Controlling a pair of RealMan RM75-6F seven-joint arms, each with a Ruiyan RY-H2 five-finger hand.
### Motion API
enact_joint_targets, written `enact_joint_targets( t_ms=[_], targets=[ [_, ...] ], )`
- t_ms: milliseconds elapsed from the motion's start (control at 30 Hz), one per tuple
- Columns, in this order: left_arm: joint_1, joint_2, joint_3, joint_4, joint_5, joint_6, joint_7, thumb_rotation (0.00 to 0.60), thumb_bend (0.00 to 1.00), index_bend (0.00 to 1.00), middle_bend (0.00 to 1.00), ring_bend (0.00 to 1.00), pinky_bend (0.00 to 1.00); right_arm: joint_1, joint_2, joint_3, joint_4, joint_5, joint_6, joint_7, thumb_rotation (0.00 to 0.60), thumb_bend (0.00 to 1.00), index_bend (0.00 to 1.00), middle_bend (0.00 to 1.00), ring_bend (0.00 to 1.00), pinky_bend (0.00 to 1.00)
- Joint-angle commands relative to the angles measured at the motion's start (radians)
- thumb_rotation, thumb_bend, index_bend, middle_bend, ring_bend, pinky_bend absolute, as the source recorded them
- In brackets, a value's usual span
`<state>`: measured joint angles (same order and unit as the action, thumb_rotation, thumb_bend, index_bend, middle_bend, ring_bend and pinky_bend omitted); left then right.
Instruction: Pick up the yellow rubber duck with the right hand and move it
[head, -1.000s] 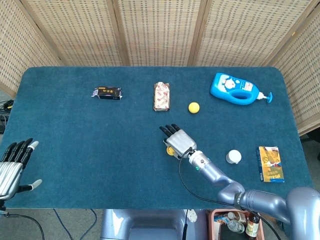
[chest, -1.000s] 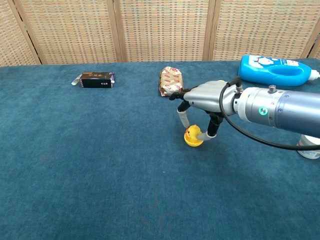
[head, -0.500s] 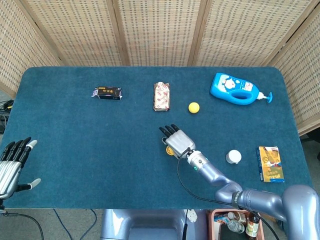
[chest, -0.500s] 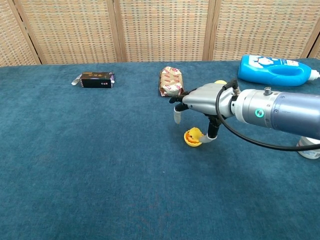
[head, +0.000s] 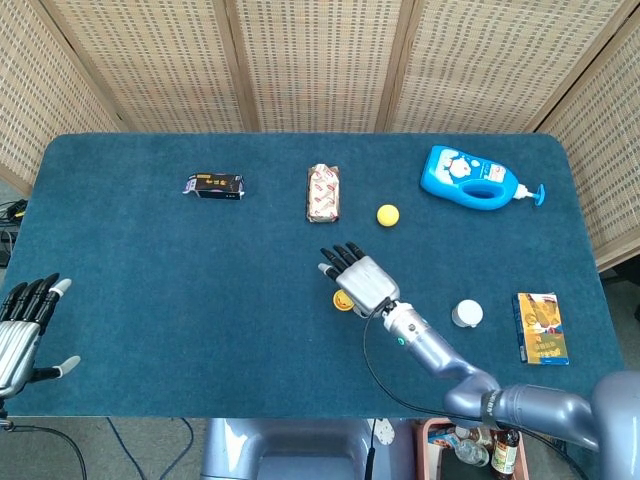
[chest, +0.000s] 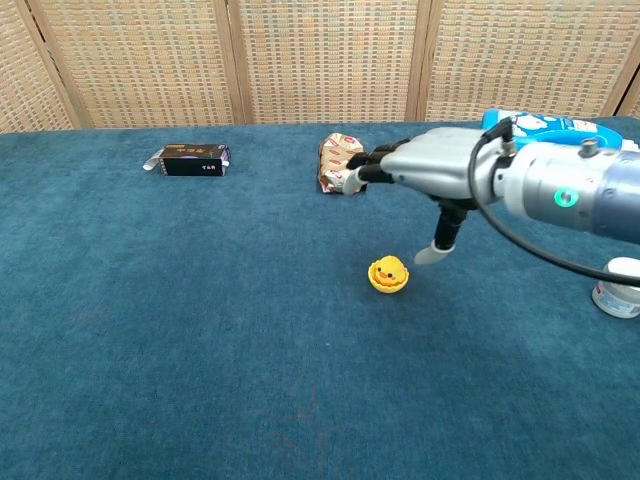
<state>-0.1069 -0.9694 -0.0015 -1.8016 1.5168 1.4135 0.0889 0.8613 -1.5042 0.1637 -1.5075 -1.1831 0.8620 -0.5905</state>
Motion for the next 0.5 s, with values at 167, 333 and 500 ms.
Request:
enact_joint_targets(
  t_ms=[167,333,500],
  targets=[
    [0.003,-0.008,0.009,0.004,0.021,0.007,0.008,0.6,0.0,0.0,0.0,0.0,0.0,-0.222,0.261,-0.099,-0.118,-0.192,0.302,0.135,0.6,0.01,0.04,0.0,0.0,0.08],
    [0.016,-0.02,0.018,0.019,0.045,0.034,0.017,0.6,0.0,0.0,0.0,0.0,0.0,-0.4,0.343,-0.149,-0.046,-0.244,0.523,0.331,0.6,0.0,0.0,0.0,0.0,0.03],
    [0.03,-0.032,0.019,0.036,0.075,0.075,0.007,0.6,0.0,0.0,0.0,0.0,0.0,-0.538,0.354,-0.185,-0.038,-0.251,0.67,0.43,0.6,0.0,0.0,0.0,0.0,0.0]
  ],
)
